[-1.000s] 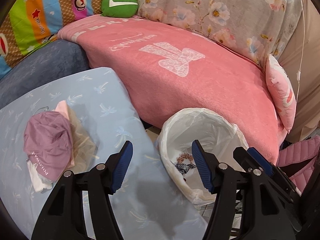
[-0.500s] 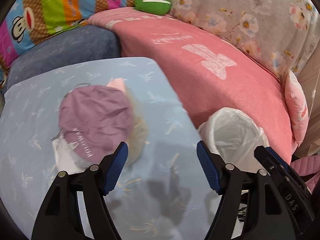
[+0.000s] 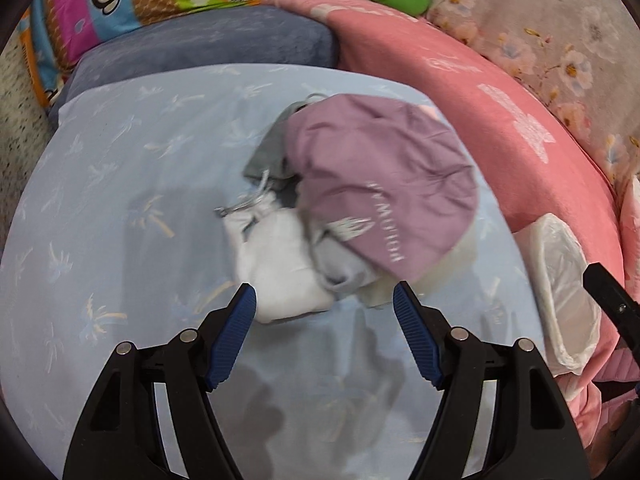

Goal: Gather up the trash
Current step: 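Grasp the white glove with the left gripper while the right gripper grasps the lavender cap, then lift the white glove and lavender cap off the table toward the bin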

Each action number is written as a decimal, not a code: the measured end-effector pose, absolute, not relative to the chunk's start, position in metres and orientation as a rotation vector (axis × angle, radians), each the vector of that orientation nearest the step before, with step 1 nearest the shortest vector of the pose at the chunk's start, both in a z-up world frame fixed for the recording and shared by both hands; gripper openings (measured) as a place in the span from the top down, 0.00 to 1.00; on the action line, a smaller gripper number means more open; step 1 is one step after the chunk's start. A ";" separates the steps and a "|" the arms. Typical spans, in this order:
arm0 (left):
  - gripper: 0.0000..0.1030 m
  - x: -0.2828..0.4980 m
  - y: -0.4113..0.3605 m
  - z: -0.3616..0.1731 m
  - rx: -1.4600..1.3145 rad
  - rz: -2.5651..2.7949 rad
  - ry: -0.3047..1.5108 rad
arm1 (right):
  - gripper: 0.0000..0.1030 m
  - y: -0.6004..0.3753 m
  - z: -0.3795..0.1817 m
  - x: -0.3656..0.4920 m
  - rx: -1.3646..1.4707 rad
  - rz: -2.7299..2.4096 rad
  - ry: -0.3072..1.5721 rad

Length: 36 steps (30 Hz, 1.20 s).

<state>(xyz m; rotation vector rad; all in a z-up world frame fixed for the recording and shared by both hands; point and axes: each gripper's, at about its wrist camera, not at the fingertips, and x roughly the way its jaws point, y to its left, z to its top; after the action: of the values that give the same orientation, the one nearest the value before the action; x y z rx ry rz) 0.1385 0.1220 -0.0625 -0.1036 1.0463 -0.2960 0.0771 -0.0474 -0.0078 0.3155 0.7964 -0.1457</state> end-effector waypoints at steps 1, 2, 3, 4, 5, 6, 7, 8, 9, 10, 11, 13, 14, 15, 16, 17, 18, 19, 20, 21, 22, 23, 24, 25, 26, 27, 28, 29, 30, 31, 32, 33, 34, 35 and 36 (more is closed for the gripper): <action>0.34 0.140 0.126 -0.066 -0.106 -0.292 1.053 | 0.60 -0.041 -0.009 0.081 0.312 -0.137 0.803; 0.34 0.141 0.128 -0.069 -0.106 -0.291 1.058 | 0.60 -0.037 -0.011 0.085 0.310 -0.128 0.808; 0.34 0.142 0.131 -0.073 -0.106 -0.288 1.065 | 0.60 -0.032 -0.013 0.088 0.309 -0.120 0.813; 0.35 0.143 0.134 -0.076 -0.109 -0.287 1.074 | 0.60 -0.027 -0.015 0.092 0.306 -0.112 0.818; 0.35 0.144 0.136 -0.078 -0.113 -0.289 1.080 | 0.60 -0.023 -0.017 0.095 0.304 -0.105 0.823; 0.35 0.145 0.139 -0.080 -0.115 -0.288 1.083 | 0.60 -0.019 -0.018 0.098 0.303 -0.100 0.826; 0.37 0.145 0.141 -0.081 -0.118 -0.292 1.085 | 0.60 -0.015 -0.020 0.101 0.303 -0.092 0.831; 0.38 0.146 0.143 -0.082 -0.122 -0.302 1.088 | 0.60 -0.011 -0.022 0.104 0.303 -0.083 0.836; 0.40 0.147 0.145 -0.083 -0.126 -0.308 1.092 | 0.60 -0.007 -0.024 0.107 0.305 -0.076 0.841; 0.44 0.147 0.147 -0.084 -0.133 -0.319 1.097 | 0.60 -0.004 -0.025 0.110 0.306 -0.069 0.845; 0.44 0.148 0.148 -0.086 -0.143 -0.332 1.104 | 0.60 -0.002 -0.027 0.113 0.308 -0.060 0.849; 0.53 0.150 0.149 -0.089 -0.160 -0.358 1.119 | 0.60 0.005 -0.031 0.119 0.309 -0.045 0.858; 0.56 0.151 0.149 -0.090 -0.163 -0.366 1.126 | 0.60 0.008 -0.033 0.123 0.308 -0.040 0.865; 0.61 0.151 0.151 -0.092 -0.168 -0.374 1.130 | 0.60 0.011 -0.036 0.125 0.309 -0.033 0.873; 0.68 0.151 0.151 -0.093 -0.175 -0.386 1.134 | 0.60 0.015 -0.039 0.129 0.312 -0.023 0.881; 0.72 0.151 0.152 -0.094 -0.186 -0.396 1.138 | 0.60 0.017 -0.041 0.132 0.314 -0.016 0.885; 0.75 0.152 0.154 -0.094 -0.197 -0.405 1.141 | 0.60 0.019 -0.043 0.134 0.313 -0.010 0.891; 0.82 0.152 0.155 -0.094 -0.209 -0.417 1.144 | 0.60 0.022 -0.046 0.137 0.310 -0.005 0.897; 0.85 0.151 0.156 -0.094 -0.216 -0.424 1.145 | 0.60 0.024 -0.049 0.140 0.306 -0.003 0.903; 0.86 0.151 0.157 -0.094 -0.218 -0.427 1.144 | 0.60 0.026 -0.052 0.142 0.303 -0.001 0.911; 0.87 0.151 0.158 -0.093 -0.220 -0.430 1.141 | 0.60 0.028 -0.056 0.146 0.299 0.003 0.920; 0.88 0.151 0.159 -0.091 -0.220 -0.432 1.138 | 0.60 0.029 -0.058 0.148 0.296 0.006 0.927; 0.88 0.150 0.160 -0.090 -0.221 -0.433 1.135 | 0.60 0.032 -0.061 0.151 0.291 0.008 0.933; 0.89 0.149 0.161 -0.089 -0.221 -0.435 1.131 | 0.65 0.033 -0.063 0.153 0.287 0.013 0.937; 0.89 0.148 0.161 -0.087 -0.220 -0.435 1.126 | 0.69 0.035 -0.065 0.156 0.282 0.020 0.943; 0.89 0.149 0.161 -0.085 -0.219 -0.434 1.123 | 0.80 0.037 -0.067 0.157 0.279 0.028 0.948; 0.89 0.148 0.162 -0.083 -0.219 -0.431 1.119 | 0.89 0.039 -0.069 0.159 0.279 0.037 0.954; 0.89 0.148 0.163 -0.081 -0.219 -0.428 1.113 | 0.93 0.040 -0.069 0.160 0.281 0.042 0.956; 0.89 0.148 0.163 -0.079 -0.218 -0.425 1.109 | 0.98 0.042 -0.069 0.159 0.283 0.047 0.953; 0.89 0.148 0.164 -0.076 -0.217 -0.420 1.102 | 0.99 0.043 -0.067 0.159 0.283 0.052 0.946; 0.89 0.148 0.164 -0.073 -0.216 -0.415 1.095 | 0.99 0.044 -0.064 0.158 0.281 0.055 0.935; 0.89 0.148 0.165 -0.070 -0.217 -0.412 1.087 | 0.99 0.045 -0.060 0.156 0.281 0.059 0.922; 0.89 0.147 0.166 -0.067 -0.217 -0.409 1.078 | 0.99 0.044 -0.056 0.155 0.281 0.063 0.911; 0.89 0.147 0.167 -0.063 -0.214 -0.405 1.067 | 0.99 0.044 -0.051 0.153 0.281 0.064 0.899; 0.89 0.146 0.168 -0.059 -0.210 -0.400 1.056 | 0.99 0.044 -0.045 0.151 0.281 0.064 0.883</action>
<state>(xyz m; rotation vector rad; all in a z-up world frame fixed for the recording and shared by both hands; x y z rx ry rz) 0.1464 0.1676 -0.0594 -0.2104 1.0564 -0.3996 0.1515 0.0440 -0.0448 0.2813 0.8831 0.0642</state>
